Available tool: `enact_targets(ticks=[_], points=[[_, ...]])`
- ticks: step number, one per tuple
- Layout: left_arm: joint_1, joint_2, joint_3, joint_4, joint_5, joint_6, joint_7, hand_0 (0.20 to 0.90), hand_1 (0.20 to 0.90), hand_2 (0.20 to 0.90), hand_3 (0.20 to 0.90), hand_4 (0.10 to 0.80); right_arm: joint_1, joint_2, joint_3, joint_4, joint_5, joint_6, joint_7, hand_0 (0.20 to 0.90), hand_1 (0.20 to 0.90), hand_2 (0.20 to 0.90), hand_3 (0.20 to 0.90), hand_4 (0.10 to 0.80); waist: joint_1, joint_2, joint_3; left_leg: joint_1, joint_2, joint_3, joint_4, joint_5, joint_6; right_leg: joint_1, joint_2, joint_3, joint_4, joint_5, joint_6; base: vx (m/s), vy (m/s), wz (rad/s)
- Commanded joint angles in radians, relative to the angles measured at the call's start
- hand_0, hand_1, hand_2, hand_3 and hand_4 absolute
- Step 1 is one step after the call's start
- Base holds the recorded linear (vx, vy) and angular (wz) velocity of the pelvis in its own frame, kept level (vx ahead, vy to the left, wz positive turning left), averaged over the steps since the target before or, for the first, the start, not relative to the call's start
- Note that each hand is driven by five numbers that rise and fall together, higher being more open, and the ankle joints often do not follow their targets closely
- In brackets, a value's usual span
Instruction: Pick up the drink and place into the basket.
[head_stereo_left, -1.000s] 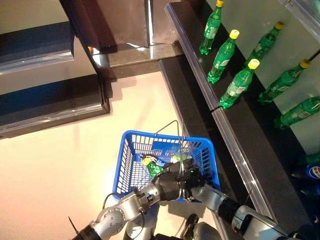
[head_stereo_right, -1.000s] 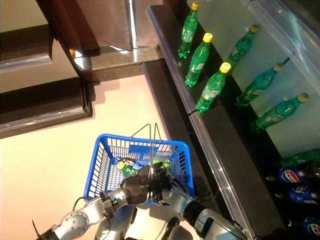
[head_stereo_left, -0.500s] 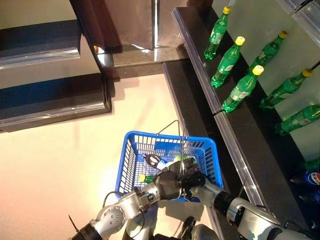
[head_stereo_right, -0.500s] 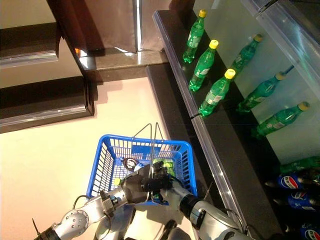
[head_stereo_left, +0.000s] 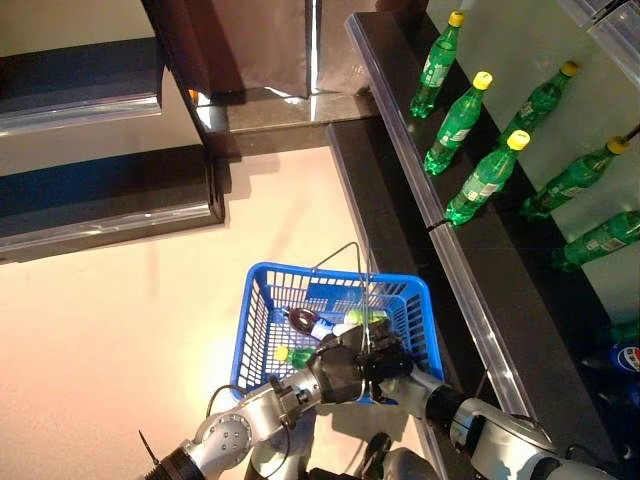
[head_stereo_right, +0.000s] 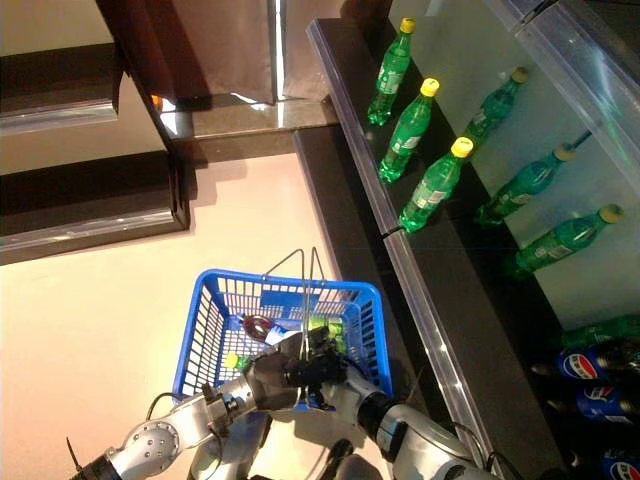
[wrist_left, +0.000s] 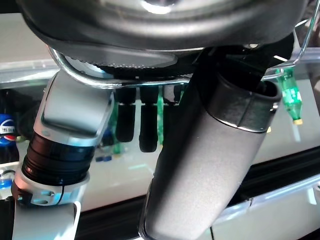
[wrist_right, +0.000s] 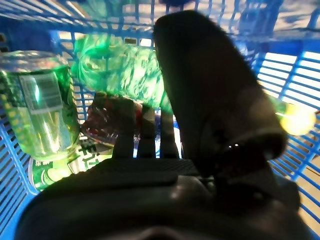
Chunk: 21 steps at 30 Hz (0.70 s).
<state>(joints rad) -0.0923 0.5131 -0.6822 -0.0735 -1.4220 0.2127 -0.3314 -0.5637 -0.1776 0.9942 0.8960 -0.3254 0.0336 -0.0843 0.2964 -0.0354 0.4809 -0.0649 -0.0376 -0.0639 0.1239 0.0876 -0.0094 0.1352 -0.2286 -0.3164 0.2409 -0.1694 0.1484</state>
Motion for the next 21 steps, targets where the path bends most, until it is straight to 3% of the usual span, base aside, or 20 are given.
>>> enact_targets(ticks=[1, 7, 10, 15, 21], points=[[-0.118, -0.316, -0.054, -0.389, -0.11, -0.077, -0.23, 0.3, 0.3, 0.3, 0.2, 0.1, -0.023, 0.092, 0.011, -0.001, -0.033, -0.034, -0.089, 0.9, 0.9, 0.9, 0.9, 0.8, -0.006, -0.003, -0.196, -0.005, 0.066, -0.006, 0.133, -0.115, -0.06, -0.088, -0.046, 0.033, -0.118, 0.28, 0.1, 0.0, 0.0, 0.0], [-0.073, -0.292, -0.004, -0.392, -0.09, -0.121, -0.179, 0.3, 0.3, 0.3, 0.2, 0.1, 0.02, 0.024, -0.034, -0.154, 0.039, -0.012, -0.185, 0.9, 0.9, 0.9, 0.9, 0.8, -0.02, -0.017, -0.23, 0.025, 0.078, 0.007, 0.109, -0.109, -0.066, -0.071, -0.038, 0.038, -0.126, 0.274, 0.096, 0.017, 0.013, -0.02], [-0.041, -0.274, 0.044, -0.402, -0.078, -0.134, -0.159, 0.3, 0.3, 0.3, 0.2, 0.1, 0.06, -0.037, -0.054, -0.297, 0.059, 0.043, -0.2, 0.9, 0.9, 0.9, 0.9, 0.8, -0.032, -0.016, -0.241, 0.043, 0.085, 0.016, 0.092, -0.104, -0.069, -0.063, -0.036, 0.043, -0.13, 0.27, 0.093, -0.009, 0.044, -0.09], [0.024, -0.242, 0.179, -0.43, -0.098, -0.14, -0.148, 0.3, 0.3, 0.3, 0.2, 0.1, 0.188, -0.177, -0.14, -0.566, 0.047, 0.098, -0.193, 0.9, 0.9, 0.9, 0.9, 0.8, -0.067, -0.01, -0.259, 0.072, 0.094, 0.046, 0.056, -0.096, -0.071, -0.055, -0.035, 0.06, -0.14, 0.262, 0.086, -0.072, 0.094, -0.15], [0.07, -0.203, 0.257, -0.457, -0.087, -0.183, -0.175, 0.3, 0.3, 0.3, 0.2, 0.1, 0.302, -0.271, -0.237, -0.671, 0.024, 0.064, -0.178, 0.9, 0.9, 0.9, 0.9, 0.8, -0.094, 0.0, -0.272, 0.104, 0.104, 0.07, 0.02, -0.083, -0.075, -0.039, -0.032, 0.067, -0.153, 0.253, 0.073, -0.067, 0.086, -0.14]])
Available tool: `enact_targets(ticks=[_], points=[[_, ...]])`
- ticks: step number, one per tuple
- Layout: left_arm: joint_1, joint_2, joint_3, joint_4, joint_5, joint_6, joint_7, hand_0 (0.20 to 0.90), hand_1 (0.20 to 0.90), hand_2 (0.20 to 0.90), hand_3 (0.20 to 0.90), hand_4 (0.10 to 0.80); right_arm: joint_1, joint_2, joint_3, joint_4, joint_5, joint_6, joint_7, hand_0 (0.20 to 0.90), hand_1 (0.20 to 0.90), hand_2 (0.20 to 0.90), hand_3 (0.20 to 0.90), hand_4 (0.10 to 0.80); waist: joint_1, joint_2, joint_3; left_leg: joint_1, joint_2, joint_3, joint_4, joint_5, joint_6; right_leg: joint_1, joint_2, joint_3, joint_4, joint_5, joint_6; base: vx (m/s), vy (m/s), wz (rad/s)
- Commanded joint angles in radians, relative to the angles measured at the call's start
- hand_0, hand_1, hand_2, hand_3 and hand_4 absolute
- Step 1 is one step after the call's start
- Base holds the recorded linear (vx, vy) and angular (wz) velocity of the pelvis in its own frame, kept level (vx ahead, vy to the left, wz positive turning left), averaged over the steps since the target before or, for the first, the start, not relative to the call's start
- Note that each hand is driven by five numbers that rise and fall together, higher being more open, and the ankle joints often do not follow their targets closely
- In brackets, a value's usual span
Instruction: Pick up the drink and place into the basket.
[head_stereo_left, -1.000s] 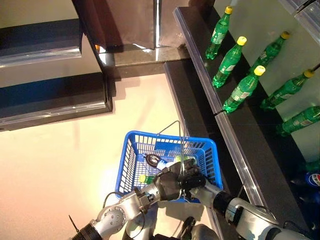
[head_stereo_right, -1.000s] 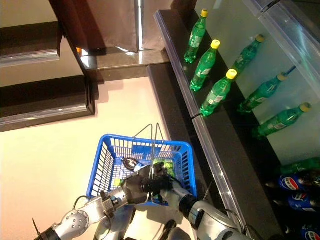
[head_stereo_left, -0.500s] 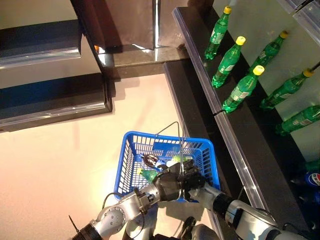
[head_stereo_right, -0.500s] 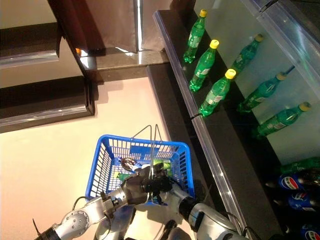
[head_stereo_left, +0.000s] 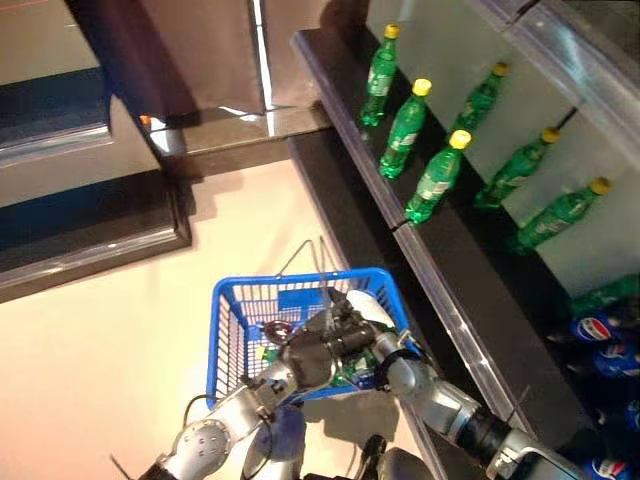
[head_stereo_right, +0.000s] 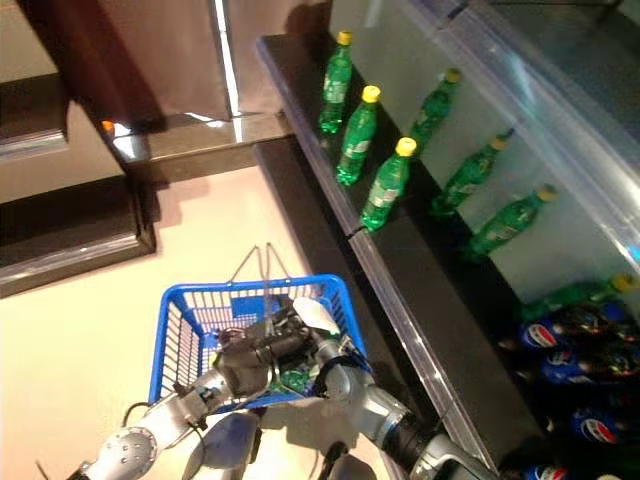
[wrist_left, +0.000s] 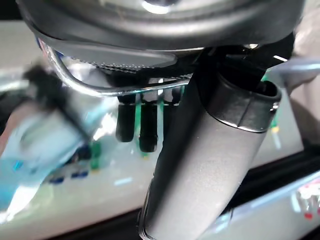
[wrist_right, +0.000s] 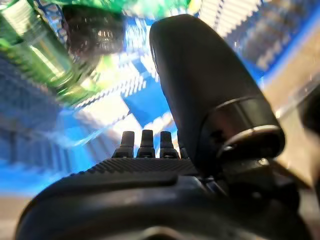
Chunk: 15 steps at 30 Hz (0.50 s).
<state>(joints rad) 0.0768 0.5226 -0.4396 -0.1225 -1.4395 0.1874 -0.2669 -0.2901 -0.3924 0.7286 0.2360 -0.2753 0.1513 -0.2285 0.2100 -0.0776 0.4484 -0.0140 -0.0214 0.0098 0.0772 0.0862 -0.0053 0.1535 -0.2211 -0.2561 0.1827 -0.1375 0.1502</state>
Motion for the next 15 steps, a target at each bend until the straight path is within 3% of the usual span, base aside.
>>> enact_targets(ticks=[1, 7, 15], points=[[-0.094, -0.206, 0.028, -0.405, -0.061, -0.174, -0.232, 0.3, 0.3, 0.3, 0.2, 0.1, 0.048, -0.074, 0.005, -0.034, -0.026, -0.064, -0.039, 0.9, 0.9, 0.9, 0.9, 0.8, -0.015, 0.044, -0.243, 0.06, 0.09, 0.002, 0.06, -0.08, -0.08, -0.055, -0.039, 0.009, -0.096, 0.219, 0.068, -0.075, 0.075, -0.08], [-0.032, -0.196, 0.115, -0.367, -0.033, -0.191, -0.191, 0.3, 0.3, 0.3, 0.2, 0.1, 0.147, -0.136, -0.101, -0.158, -0.058, -0.084, -0.026, 0.9, 0.9, 0.9, 0.9, 0.8, -0.043, 0.053, -0.264, 0.085, 0.101, 0.022, 0.023, -0.071, -0.085, -0.048, -0.033, 0.022, -0.107, 0.212, 0.058, -0.086, 0.05, -0.07], [0.016, -0.204, 0.164, -0.321, -0.024, -0.217, -0.219, 0.3, 0.3, 0.3, 0.2, 0.1, 0.195, -0.157, -0.192, -0.206, -0.028, -0.131, -0.035, 0.9, 0.9, 0.9, 0.9, 0.8, -0.071, 0.065, -0.284, 0.102, 0.106, 0.04, -0.015, -0.061, -0.089, -0.049, -0.027, 0.039, -0.121, 0.21, 0.042, -0.1, 0.042, -0.04]])
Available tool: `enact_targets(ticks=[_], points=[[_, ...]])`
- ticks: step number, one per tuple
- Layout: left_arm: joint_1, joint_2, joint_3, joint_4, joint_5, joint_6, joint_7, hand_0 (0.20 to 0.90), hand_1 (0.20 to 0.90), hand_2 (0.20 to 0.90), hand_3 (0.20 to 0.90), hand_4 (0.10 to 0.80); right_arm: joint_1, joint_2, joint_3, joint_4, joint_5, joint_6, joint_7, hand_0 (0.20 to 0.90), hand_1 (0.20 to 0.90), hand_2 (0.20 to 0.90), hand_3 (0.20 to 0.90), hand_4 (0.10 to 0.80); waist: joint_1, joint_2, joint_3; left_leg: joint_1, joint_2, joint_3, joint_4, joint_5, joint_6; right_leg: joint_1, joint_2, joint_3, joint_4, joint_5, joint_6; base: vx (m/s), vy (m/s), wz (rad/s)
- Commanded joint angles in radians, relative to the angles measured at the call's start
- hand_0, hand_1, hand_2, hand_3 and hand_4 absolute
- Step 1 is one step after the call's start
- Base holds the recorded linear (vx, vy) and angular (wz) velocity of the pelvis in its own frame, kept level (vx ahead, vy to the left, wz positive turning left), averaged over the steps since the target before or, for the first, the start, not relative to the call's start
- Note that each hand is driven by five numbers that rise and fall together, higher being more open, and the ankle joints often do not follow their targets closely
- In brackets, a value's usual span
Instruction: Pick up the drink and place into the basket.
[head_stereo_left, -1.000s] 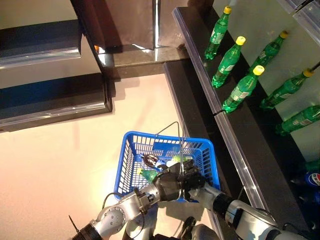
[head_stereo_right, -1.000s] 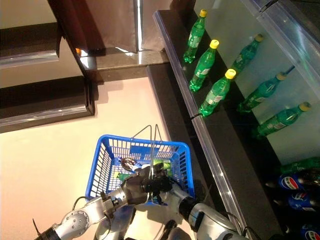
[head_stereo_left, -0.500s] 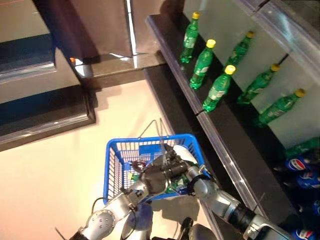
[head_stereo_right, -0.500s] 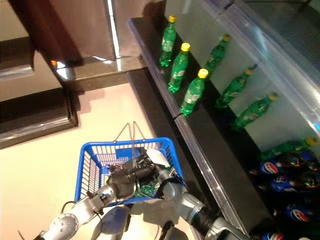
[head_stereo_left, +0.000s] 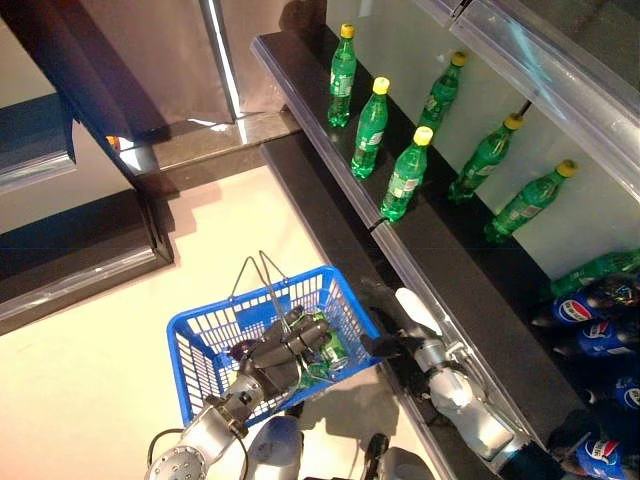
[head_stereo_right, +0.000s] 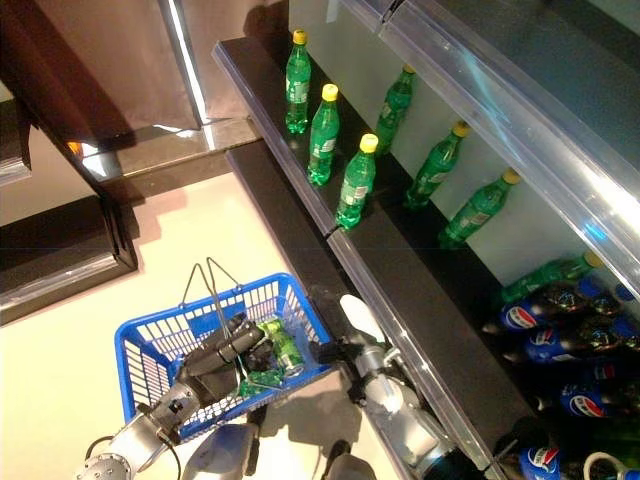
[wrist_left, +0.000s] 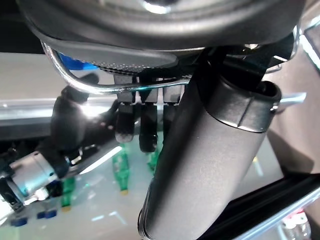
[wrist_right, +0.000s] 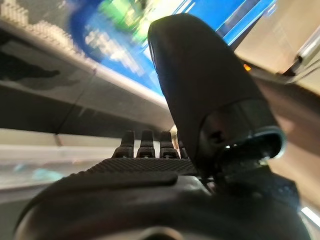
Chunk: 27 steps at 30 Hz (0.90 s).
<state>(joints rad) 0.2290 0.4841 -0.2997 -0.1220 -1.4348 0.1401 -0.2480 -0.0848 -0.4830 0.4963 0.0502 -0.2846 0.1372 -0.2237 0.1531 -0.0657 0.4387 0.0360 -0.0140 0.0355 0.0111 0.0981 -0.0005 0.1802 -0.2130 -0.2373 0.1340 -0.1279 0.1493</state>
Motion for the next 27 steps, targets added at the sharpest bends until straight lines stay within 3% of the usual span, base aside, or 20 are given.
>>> enact_targets(ticks=[1, 8, 10, 13, 15, 19, 27], points=[[-0.129, -0.166, 0.027, -0.317, -0.004, -0.188, -0.232, 0.3, 0.3, 0.3, 0.2, 0.1, -0.006, -0.067, 0.03, -0.031, -0.006, -0.127, -0.04, 0.9, 0.9, 0.9, 0.9, 0.8, -0.019, 0.055, -0.278, 0.054, 0.1, 0.017, 0.046, -0.072, -0.095, -0.077, -0.033, 0.025, -0.074, 0.2, 0.04, -0.113, 0.043, -0.03], [-0.093, -0.147, 0.076, -0.228, 0.201, -0.299, -0.139, 0.3, 0.3, 0.3, 0.2, 0.1, 0.086, -0.034, -0.078, -0.086, 0.227, -0.321, -0.028, 0.9, 0.9, 0.9, 0.9, 0.8, -0.058, 0.055, -0.299, 0.067, 0.106, 0.04, 0.015, -0.069, -0.095, -0.091, -0.022, 0.054, -0.083, 0.2, 0.033, -0.074, 0.021, -0.11], [-0.04, -0.152, 0.109, -0.183, 0.212, -0.324, -0.134, 0.3, 0.3, 0.3, 0.2, 0.1, 0.171, -0.015, -0.141, -0.099, 0.346, -0.428, 0.035, 0.9, 0.9, 0.9, 0.9, 0.8, -0.079, 0.055, -0.306, 0.068, 0.109, 0.058, 0.006, -0.072, -0.094, -0.101, -0.019, 0.069, -0.09, 0.2, 0.033, -0.1, 0.015, -0.09], [-0.015, -0.161, 0.119, -0.112, 0.259, -0.376, -0.102, 0.3, 0.3, 0.3, 0.2, 0.1, 0.228, 0.01, -0.171, -0.072, 0.425, -0.498, 0.093, 0.9, 0.9, 0.9, 0.9, 0.8, -0.095, 0.053, -0.31, 0.07, 0.111, 0.071, -0.002, -0.074, -0.094, -0.108, -0.017, 0.081, -0.097, 0.202, 0.033, -0.066, 0.0, -0.17], [0.004, -0.167, 0.122, -0.029, 0.267, -0.431, -0.069, 0.3, 0.3, 0.3, 0.2, 0.1, 0.272, 0.021, -0.185, -0.053, 0.528, -0.528, 0.15, 0.9, 0.9, 0.9, 0.9, 0.8, -0.11, 0.052, -0.314, 0.071, 0.111, 0.076, -0.009, -0.075, -0.093, -0.112, -0.015, 0.089, -0.103, 0.203, 0.033, -0.076, -0.005, -0.14], [0.008, -0.165, 0.11, 0.113, 0.391, -0.539, -0.007, 0.3, 0.3, 0.3, 0.2, 0.1, 0.309, 0.038, -0.178, -0.007, 0.566, -0.565, 0.194, 0.9, 0.9, 0.9, 0.9, 0.8, -0.126, 0.051, -0.321, 0.071, 0.113, 0.081, -0.027, -0.071, -0.093, -0.121, -0.012, 0.094, -0.111, 0.204, 0.032, -0.059, -0.015, -0.15], [-0.024, -0.19, 0.086, 0.23, 0.383, -0.585, 0.001, 0.3, 0.3, 0.3, 0.2, 0.1, 0.286, 0.065, -0.159, 0.056, 0.595, -0.598, 0.175, 0.9, 0.9, 0.9, 0.9, 0.8, -0.137, 0.049, -0.329, 0.074, 0.117, 0.083, -0.061, -0.059, -0.097, -0.125, -0.009, 0.093, -0.13, 0.216, 0.031, -0.032, -0.014, -0.05]])
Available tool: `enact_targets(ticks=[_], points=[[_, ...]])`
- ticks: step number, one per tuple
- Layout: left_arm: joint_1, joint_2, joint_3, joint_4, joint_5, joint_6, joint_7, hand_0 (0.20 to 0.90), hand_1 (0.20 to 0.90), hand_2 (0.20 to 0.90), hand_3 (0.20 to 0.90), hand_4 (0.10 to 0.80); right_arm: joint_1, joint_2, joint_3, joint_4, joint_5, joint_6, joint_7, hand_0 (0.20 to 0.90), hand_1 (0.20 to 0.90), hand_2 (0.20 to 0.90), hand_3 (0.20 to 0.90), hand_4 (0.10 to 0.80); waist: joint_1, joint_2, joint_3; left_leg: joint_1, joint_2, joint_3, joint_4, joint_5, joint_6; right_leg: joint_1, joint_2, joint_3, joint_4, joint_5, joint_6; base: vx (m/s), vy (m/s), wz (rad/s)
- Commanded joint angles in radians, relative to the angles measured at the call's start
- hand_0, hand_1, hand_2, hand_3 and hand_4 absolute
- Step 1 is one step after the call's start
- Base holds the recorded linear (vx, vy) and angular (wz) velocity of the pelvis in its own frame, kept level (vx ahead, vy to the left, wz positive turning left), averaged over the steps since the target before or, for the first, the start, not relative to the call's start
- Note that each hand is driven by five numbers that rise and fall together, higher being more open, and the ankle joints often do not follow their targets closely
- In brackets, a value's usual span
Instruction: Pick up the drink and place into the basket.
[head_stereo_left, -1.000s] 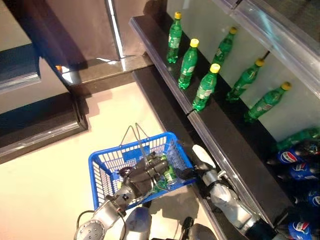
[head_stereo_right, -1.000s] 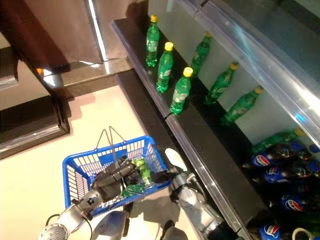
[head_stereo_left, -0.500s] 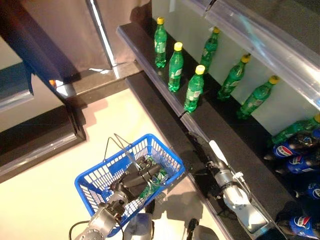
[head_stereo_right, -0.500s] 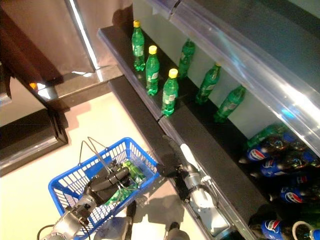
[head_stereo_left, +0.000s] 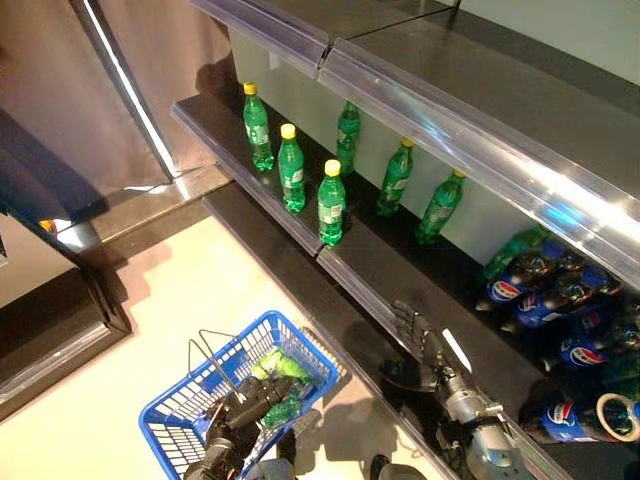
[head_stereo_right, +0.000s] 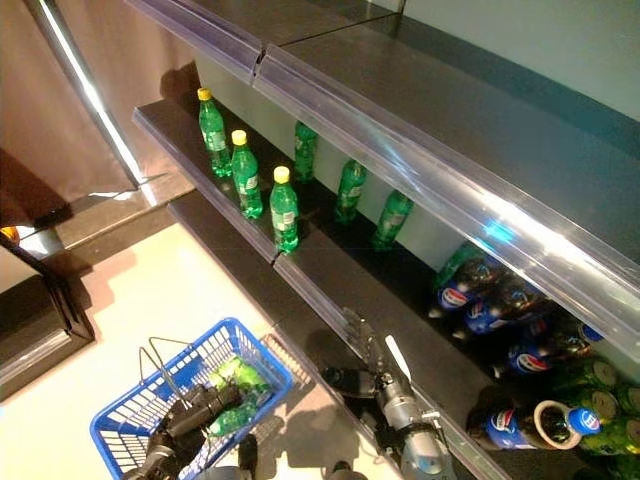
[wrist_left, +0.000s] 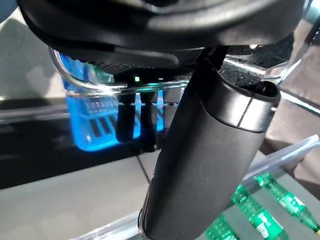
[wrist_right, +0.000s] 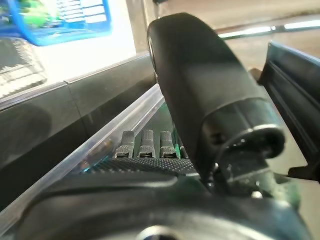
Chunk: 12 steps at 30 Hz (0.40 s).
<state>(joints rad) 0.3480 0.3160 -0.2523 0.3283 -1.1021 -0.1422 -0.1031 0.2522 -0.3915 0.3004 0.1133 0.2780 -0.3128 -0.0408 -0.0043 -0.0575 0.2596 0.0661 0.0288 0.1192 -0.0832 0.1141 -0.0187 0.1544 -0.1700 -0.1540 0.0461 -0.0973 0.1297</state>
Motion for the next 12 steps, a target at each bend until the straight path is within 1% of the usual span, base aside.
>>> enact_targets(ticks=[1, 12], points=[[-0.148, -0.024, 0.034, -0.212, 0.055, -0.309, -0.143, 0.3, 0.3, 0.3, 0.2, 0.1, -0.056, -0.024, 0.038, -0.001, 0.03, -0.15, -0.014, 0.9, 0.9, 0.9, 0.9, 0.8, 0.02, 0.041, -0.15, 0.043, 0.075, -0.001, 0.031, -0.073, -0.079, -0.099, -0.052, 0.009, -0.045, 0.188, 0.051, 0.0, 0.0, 0.0], [-0.154, -0.036, 0.03, -0.189, 0.067, -0.309, -0.14, 0.3, 0.3, 0.3, 0.2, 0.1, -0.053, 0.0, 0.031, 0.01, 0.023, -0.135, -0.032, 0.9, 0.9, 0.9, 0.9, 0.8, 0.022, 0.038, -0.156, 0.043, 0.08, -0.002, 0.024, -0.071, -0.083, -0.096, -0.055, -0.003, -0.05, 0.189, 0.051, 0.0, 0.0, 0.0]])
